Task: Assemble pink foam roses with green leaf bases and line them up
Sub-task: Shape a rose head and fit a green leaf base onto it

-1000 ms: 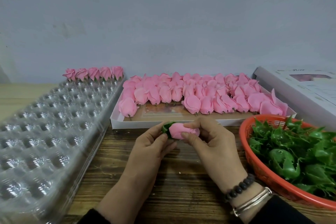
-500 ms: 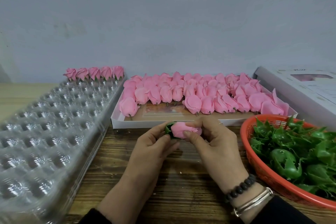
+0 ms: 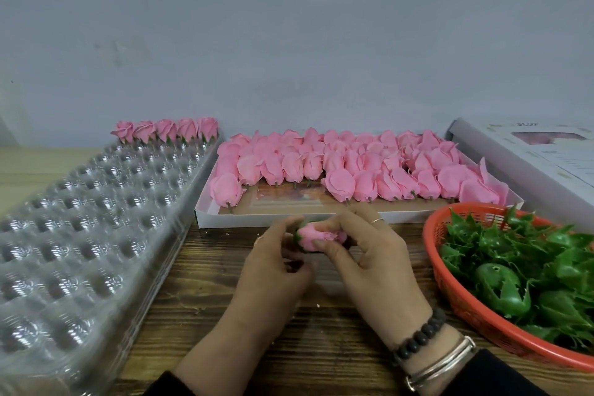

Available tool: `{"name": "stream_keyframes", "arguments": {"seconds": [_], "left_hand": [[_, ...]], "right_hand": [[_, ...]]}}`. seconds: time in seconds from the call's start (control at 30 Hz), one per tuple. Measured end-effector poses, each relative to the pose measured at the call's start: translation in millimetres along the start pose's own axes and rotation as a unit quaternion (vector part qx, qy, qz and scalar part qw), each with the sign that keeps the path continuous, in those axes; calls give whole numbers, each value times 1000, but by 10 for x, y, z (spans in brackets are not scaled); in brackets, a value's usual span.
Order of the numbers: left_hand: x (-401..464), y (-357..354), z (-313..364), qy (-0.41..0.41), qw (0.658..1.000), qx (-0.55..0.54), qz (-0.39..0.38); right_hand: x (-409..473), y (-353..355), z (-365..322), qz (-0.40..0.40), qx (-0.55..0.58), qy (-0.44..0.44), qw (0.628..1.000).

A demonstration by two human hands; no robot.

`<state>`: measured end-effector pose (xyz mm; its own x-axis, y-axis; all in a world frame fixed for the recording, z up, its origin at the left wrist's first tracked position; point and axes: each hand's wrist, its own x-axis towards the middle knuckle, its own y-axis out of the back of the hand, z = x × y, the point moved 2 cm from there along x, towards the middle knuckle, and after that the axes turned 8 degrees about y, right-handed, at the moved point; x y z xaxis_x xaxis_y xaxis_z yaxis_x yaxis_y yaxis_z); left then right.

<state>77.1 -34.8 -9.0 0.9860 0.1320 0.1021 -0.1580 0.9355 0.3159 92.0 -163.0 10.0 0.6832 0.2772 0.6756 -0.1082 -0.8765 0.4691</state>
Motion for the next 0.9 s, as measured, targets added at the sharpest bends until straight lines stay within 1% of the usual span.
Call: {"name": "stream_keyframes", "arguments": {"seconds": [0.07, 0.13, 0.2, 0.27, 0.33, 0.43, 0.5, 0.57, 0.63, 0.67, 0.7, 0.73, 0.8, 0.87, 0.9], "left_hand": [[-6, 11, -3, -11, 998, 57, 31], [-15, 14, -2, -32, 995, 81, 41], [-19, 3, -5, -31, 996, 83, 26], [-23, -14, 1, -19, 997, 77, 11], [-36, -40, 28, -20, 998, 63, 3], [-49, -43, 75, -19, 999, 18, -18], [-60, -25, 105, -24, 998, -25, -59], [-57, -10, 104, -30, 992, -90, -86], [-40, 8, 78, 17, 976, -203, -75], [-19, 21, 45, 54, 960, -267, -58], [9, 36, 33, 73, 942, -325, -30], [28, 51, 40, 87, 923, -376, -7], [47, 61, 81, 102, 881, -462, 2], [41, 43, 95, 119, 852, -509, -13], [25, 21, 102, 131, 844, -520, -30]], "right_hand": [[-4, -14, -59, -16, 21, 24, 999], [-10, -20, -115, -28, 40, 42, 998], [-7, -18, -136, -39, 43, 52, 997], [-6, -28, -138, -69, 37, 50, 996], [-17, -60, -143, -100, 28, 52, 993], [-23, -79, -159, -112, 32, 57, 992], [-21, -69, -177, -105, 40, 69, 991], [-16, -51, -200, -67, 52, 81, 993], [-14, -18, -188, 12, 68, 71, 995], [-18, -3, -162, 45, 75, 57, 995], [-23, 3, -131, 62, 76, 41, 994], [-29, -9, -107, 62, 72, 26, 995], [-47, -79, -79, 23, 63, 11, 998], [-72, -177, -80, -22, 67, -5, 997], [-82, -217, -84, -40, 67, -19, 997]]}}
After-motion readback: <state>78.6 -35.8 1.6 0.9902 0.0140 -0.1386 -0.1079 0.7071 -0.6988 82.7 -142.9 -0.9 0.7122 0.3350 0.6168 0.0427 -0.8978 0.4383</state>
